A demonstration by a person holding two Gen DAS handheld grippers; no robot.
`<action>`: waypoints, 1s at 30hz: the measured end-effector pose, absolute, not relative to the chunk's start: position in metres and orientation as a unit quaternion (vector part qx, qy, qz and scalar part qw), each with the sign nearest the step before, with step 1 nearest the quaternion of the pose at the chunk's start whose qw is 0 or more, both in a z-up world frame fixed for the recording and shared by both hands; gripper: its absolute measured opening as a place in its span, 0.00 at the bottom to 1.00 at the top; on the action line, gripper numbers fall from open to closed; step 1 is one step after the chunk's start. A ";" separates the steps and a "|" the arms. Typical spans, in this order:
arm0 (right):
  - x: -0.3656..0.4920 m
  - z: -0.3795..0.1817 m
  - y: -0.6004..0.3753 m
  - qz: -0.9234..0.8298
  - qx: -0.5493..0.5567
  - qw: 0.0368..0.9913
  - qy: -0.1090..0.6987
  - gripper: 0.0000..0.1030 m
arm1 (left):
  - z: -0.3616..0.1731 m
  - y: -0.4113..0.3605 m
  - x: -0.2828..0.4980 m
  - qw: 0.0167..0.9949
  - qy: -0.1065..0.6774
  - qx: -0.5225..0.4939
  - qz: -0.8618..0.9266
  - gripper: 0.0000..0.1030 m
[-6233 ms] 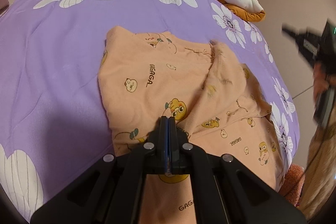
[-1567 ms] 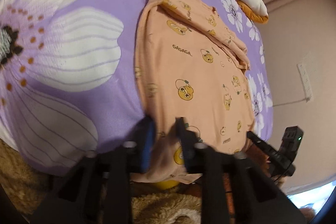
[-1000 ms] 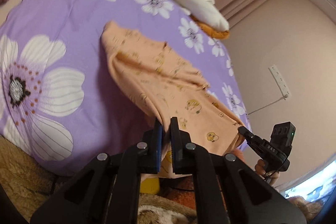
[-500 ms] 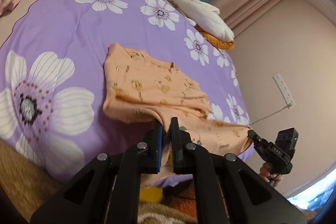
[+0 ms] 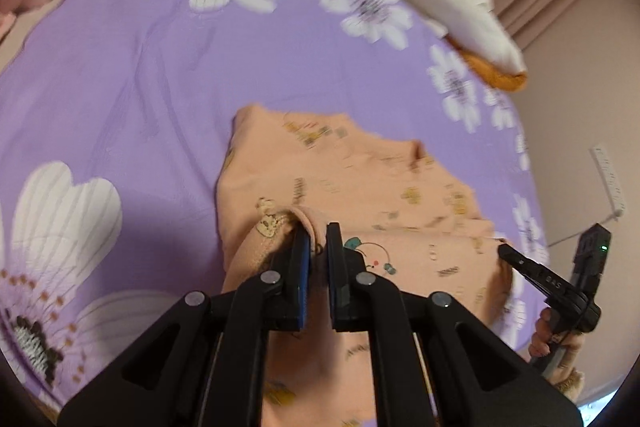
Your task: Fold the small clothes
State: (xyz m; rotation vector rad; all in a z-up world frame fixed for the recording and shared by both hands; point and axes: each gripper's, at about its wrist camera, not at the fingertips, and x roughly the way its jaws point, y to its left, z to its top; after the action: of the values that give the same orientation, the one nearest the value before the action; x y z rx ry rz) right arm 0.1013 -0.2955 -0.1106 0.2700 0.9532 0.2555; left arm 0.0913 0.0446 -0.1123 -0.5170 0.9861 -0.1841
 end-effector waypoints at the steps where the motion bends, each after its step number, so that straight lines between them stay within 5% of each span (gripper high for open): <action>1: 0.104 -0.119 -0.293 0.118 0.125 0.868 0.465 0.07 | -0.124 0.045 0.097 0.839 0.479 -0.245 -0.081 0.08; 30: 0.101 -0.141 -0.297 0.116 0.156 0.868 0.457 0.07 | -0.149 0.036 0.091 0.865 0.443 -0.222 -0.082 0.12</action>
State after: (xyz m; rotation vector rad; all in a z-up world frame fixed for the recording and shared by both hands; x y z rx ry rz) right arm 0.1006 -0.2969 -0.1405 0.3257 0.9558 0.2426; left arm 0.0909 0.0359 -0.1489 -0.4661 0.9278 -0.1708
